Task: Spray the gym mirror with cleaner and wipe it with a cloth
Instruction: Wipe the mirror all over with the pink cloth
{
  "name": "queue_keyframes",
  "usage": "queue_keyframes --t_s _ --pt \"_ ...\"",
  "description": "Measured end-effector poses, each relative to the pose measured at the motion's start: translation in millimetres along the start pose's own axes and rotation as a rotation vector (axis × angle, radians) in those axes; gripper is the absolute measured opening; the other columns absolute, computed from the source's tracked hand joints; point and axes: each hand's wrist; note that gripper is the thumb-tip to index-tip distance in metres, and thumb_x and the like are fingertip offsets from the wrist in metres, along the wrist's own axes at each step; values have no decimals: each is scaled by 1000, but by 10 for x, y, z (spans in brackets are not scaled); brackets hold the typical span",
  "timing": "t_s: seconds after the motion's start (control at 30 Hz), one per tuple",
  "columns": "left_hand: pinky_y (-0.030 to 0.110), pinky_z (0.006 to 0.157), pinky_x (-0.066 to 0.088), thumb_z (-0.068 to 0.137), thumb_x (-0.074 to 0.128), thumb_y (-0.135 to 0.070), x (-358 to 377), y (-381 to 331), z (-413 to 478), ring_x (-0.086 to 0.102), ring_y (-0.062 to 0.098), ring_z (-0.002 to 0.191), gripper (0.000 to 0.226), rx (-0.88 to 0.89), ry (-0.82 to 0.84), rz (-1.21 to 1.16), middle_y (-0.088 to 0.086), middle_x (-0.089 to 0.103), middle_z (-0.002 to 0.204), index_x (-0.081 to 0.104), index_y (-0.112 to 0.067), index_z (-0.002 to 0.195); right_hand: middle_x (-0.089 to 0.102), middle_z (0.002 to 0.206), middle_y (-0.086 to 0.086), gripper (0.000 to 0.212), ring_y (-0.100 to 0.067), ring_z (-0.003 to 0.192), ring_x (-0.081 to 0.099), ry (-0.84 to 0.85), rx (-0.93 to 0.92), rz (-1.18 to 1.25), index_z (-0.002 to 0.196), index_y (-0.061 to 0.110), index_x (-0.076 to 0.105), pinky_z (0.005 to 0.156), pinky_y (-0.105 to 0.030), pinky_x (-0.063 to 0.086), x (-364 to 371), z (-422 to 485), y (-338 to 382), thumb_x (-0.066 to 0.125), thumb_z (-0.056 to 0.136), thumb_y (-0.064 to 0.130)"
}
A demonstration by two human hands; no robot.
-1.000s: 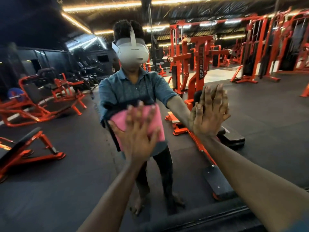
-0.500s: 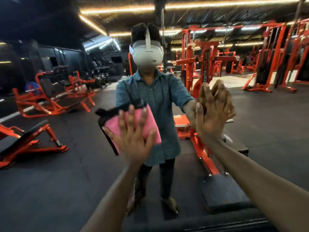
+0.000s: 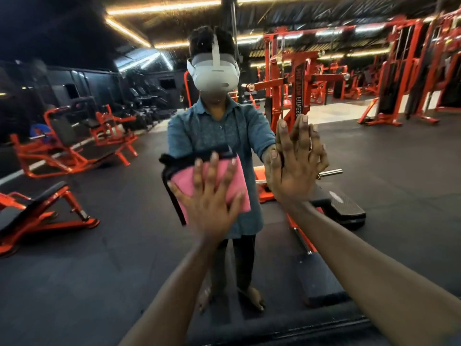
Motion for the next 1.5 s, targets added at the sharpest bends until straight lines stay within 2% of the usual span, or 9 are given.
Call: queue_keyframes --t_s 0.2,0.3,0.43,0.73,0.8,1.0,1.17,1.3,1.5 --pt "83 113 4 105 31 -67 -394 -133 1024 8 34 161 70 -301 -152 14 6 11 174 13 -36 166 28 170 -7 54 -30 154 27 22 -34 162 158 29 42 122 -52 23 -122 57 -25 38 106 44" --pt "84 111 7 105 33 -62 -144 -356 493 4 35 161 72 -215 -66 31 6 5 175 4 -37 166 32 167 -8 52 -27 152 30 -10 -86 286 157 23 43 126 -39 14 -254 138 -221 41 106 35" --pt "85 109 7 99 41 -62 251 -707 -305 -2 26 161 77 -60 43 -28 -4 -1 175 6 -43 165 31 167 -14 54 -32 153 29 -81 41 198 158 15 41 126 -49 19 -359 327 -842 44 105 29" --pt "79 114 -6 103 35 -66 19 -1471 1095 -2 25 160 71 -50 -72 -46 -5 0 174 12 -42 165 30 162 -31 73 -44 152 22 85 231 46 155 -2 39 126 -56 6 -317 306 -1859 24 99 43" --pt "80 114 -5 104 36 -66 98 -1557 945 -5 24 160 71 -77 -66 -49 -4 -3 173 11 -41 165 29 162 -30 78 -49 151 24 136 221 35 157 2 35 121 -69 11 -260 337 -1975 16 103 54" --pt "76 113 -11 96 57 -56 488 -1563 -122 -6 20 161 75 47 55 -95 -9 -3 174 25 -41 162 16 172 -11 65 -28 160 13 -46 127 1 165 26 18 122 -62 15 -175 334 -1948 20 104 49" --pt "81 114 -2 102 44 -64 222 -1740 860 5 25 160 71 -58 -88 -104 -3 8 174 18 -42 164 16 173 -10 64 -25 161 11 -47 144 -28 165 35 4 123 -60 15 -126 306 -2015 11 104 54" --pt "82 114 2 104 33 -67 121 -1857 1233 10 29 161 69 -87 -103 -83 0 11 174 14 -41 165 17 173 -10 65 -25 160 12 -43 145 -3 165 34 8 122 -62 16 -124 310 -2015 13 103 54" --pt "85 110 1 99 46 -60 644 -2070 -27 -6 23 161 72 5 89 -86 -9 -10 174 18 -41 164 20 172 -9 64 -26 159 15 -30 146 53 163 29 24 121 -63 18 -202 338 -2019 22 104 53"
Point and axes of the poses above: each hand's wrist, its own z-axis towards the middle knuckle, its own x-axis out of the palm, y = z × x
